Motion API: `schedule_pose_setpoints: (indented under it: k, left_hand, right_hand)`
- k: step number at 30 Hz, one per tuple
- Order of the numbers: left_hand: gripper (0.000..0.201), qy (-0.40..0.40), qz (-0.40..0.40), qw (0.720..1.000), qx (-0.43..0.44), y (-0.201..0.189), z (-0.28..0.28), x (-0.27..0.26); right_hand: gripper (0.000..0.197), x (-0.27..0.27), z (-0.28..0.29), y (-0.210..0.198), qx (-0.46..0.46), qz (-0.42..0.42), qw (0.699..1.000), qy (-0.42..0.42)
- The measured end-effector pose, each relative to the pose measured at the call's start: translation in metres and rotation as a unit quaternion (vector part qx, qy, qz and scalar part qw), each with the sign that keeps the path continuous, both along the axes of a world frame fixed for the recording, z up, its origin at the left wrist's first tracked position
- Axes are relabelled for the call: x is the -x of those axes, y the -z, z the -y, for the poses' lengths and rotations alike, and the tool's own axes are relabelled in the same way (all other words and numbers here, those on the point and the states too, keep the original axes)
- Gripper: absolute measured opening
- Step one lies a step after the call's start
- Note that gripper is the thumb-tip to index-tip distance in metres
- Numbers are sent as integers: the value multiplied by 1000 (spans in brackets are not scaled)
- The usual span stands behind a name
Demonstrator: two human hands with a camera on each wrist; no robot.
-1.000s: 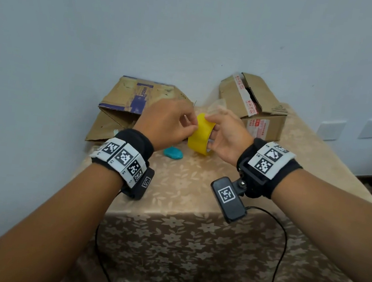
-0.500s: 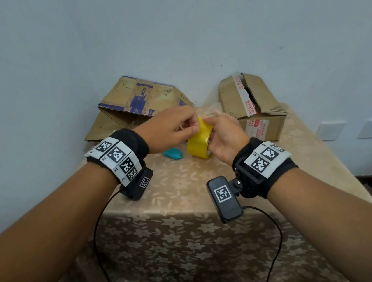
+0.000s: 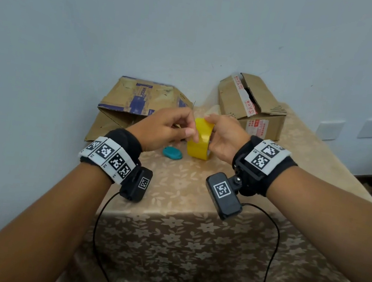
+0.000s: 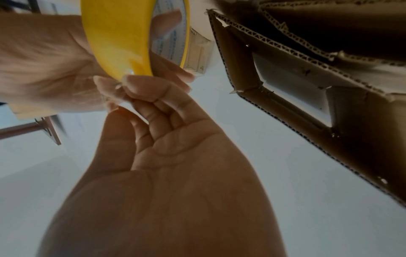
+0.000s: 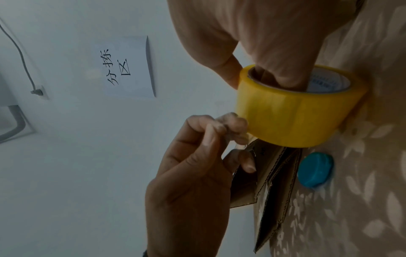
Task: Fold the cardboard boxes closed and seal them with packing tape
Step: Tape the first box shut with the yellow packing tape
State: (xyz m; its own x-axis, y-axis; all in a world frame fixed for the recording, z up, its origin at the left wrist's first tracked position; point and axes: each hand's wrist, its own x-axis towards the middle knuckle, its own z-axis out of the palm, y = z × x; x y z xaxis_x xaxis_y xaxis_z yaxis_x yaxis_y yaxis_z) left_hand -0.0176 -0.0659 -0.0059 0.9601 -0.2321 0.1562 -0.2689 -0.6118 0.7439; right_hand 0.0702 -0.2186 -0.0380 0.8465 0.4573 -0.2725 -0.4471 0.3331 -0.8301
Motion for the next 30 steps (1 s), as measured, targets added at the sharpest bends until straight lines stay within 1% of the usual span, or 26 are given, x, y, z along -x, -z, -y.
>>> schedule_pose_setpoints:
  k: [2,3,5,7,9,11,12,14,19,21,23,25,28,30]
  left_hand:
    - [14,-12,-26,999,37,0,-2,-1]
    - [15,-18,-23,999,38,-1,-2,-1]
    - [11,-36,11,999,4,0,-3,-2]
    - [13,-72,56,995,-29,1,-2,-2]
    - [16,-107,86,990,-19,2,-2,-4]
    - [18,-133,92,987,12,2,-3,-5]
    - [19,-139,85,986,30,2,-4,-5]
    - [18,-136,69,987,53,2,-6,-4]
    - [20,-97,55,994,20,-1,-7,1]
    - [19,-84,42,996,2,-2,-7,3]
    - [16,-78,14,997,15,-2,-8,3]
    - [13,-105,-16,992,63,-2,-10,1]
    - [17,-183,-50,972,141,-1,-12,-2]
    - [21,-204,-77,962,162,0,-13,-4]
  right_hand:
    - [12,2,-1,0,6,2,1000,-2]
    - [11,3,-1,-1,6,4,1000,-4]
    - [15,2,-2,0,2,7,1000,-7]
    - [26,2,-3,0,-10,4,1000,-2]
    - [32,4,-4,-1,-29,-2,1000,4]
    - [30,6,-3,-3,-50,4,999,5]
    - [28,7,-3,-4,-62,7,998,3]
    - [33,8,-2,-5,-80,7,997,1]
    - [36,11,-5,-5,-114,-30,993,12]
    - [35,10,-7,-5,-117,-30,992,21]
    - [36,10,-7,-4,-124,-28,992,22]
    - [39,10,-7,-3,-129,-22,991,11]
    - [46,6,-7,-2,-155,-13,988,-7]
    - [47,5,-7,-2,-155,5,988,-22]
